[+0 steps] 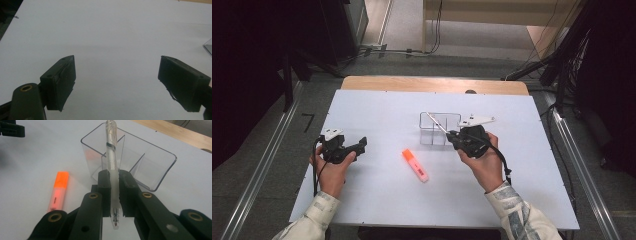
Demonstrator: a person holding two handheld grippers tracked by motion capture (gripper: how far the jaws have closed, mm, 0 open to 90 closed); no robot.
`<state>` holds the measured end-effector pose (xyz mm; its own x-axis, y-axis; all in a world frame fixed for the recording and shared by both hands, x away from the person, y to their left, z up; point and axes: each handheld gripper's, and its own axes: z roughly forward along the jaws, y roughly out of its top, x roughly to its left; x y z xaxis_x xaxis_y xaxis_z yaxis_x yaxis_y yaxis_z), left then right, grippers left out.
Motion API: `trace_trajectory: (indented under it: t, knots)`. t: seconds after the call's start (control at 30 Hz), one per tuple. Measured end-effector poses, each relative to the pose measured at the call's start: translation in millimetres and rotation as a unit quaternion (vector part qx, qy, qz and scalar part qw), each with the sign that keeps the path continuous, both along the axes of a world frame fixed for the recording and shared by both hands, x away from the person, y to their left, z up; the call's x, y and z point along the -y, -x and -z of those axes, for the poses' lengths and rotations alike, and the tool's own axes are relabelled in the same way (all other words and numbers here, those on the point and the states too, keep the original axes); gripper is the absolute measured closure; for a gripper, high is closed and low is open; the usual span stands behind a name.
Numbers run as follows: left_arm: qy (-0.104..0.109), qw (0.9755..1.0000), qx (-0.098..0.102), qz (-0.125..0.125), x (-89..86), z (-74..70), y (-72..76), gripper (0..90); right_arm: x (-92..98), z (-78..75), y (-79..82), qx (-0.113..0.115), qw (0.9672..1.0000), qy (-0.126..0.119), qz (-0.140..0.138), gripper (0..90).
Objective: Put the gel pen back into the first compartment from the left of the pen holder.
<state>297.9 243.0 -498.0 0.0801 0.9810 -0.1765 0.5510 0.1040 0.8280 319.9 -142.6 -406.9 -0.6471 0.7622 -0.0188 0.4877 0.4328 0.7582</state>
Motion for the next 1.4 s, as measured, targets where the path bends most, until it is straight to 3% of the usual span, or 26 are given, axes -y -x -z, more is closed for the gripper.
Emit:
trace_trajectory:
  t: [0.83, 1.4]
  knots:
    - [-0.001, 1.0, 0.0, 0.0, -0.5, -0.2, -0.1, 15.4, -2.0, -6.3, -5.1, -0.007, 0.9999, 0.015, -0.005, 78.5]
    - [0.002, 1.0, 0.0, -0.001, -0.1, -0.1, -0.3, 15.4, -9.4, -12.5, -10.7, -0.019, 0.9989, 0.041, -0.015, 78.5]
